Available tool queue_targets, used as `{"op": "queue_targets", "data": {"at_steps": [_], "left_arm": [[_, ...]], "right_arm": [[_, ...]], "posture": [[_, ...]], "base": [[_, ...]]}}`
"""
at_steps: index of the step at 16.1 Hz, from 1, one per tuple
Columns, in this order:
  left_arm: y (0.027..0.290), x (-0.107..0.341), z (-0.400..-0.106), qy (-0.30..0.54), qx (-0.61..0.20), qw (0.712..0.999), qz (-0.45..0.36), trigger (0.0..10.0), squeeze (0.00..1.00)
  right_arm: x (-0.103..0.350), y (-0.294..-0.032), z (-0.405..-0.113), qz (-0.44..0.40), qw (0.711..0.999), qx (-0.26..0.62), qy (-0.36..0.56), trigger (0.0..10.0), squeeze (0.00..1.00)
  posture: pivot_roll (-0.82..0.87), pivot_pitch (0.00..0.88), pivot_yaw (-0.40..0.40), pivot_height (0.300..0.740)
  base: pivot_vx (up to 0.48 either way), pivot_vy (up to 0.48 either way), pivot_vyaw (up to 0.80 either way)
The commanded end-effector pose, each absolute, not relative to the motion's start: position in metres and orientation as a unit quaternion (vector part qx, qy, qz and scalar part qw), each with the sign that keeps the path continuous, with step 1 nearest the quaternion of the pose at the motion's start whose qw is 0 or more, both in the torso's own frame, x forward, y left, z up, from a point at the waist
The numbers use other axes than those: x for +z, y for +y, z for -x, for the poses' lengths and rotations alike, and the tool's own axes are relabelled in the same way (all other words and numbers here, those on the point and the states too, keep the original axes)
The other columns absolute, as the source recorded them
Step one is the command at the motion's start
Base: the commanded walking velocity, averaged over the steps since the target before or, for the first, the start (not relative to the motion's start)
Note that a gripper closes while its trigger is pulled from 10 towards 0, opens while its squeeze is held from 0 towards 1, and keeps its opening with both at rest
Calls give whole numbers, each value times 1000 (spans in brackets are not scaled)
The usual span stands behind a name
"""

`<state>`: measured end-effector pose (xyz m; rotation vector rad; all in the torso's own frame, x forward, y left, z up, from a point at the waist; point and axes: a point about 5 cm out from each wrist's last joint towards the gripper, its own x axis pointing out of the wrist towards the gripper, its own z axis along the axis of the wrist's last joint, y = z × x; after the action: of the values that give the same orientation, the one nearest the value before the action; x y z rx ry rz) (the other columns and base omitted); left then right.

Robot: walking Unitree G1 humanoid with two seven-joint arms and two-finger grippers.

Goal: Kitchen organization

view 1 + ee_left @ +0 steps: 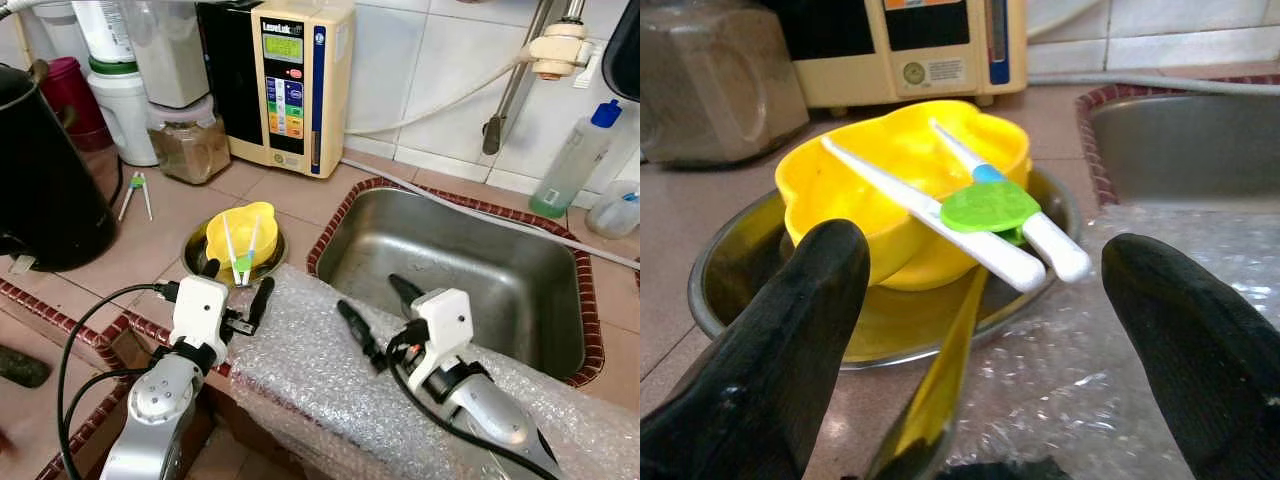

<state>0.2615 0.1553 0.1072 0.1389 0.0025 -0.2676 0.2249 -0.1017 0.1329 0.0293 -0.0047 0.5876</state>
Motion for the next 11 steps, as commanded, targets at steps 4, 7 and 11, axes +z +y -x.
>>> {"op": "queue_targets", "data": {"at_steps": [4,7,11], "left_arm": [[158,113,-279,-19,-117,990,-70,10000,0],[156,114,-283,-25,-120,990,-68,8941,0],[154,114,-290,-28,-112,992,-59,0,0]], "right_arm": [[135,-100,-221,-20,952,304,1,10000,0],[135,-101,-221,-17,952,305,2,10000,0],[134,-101,-221,-14,951,309,8,10000,0]], "posture": [[10,14,-5,740],[6,10,-5,740],[5,9,-6,740]], "base": [[0,0,0],[0,0,0],[0,0,0]]}}
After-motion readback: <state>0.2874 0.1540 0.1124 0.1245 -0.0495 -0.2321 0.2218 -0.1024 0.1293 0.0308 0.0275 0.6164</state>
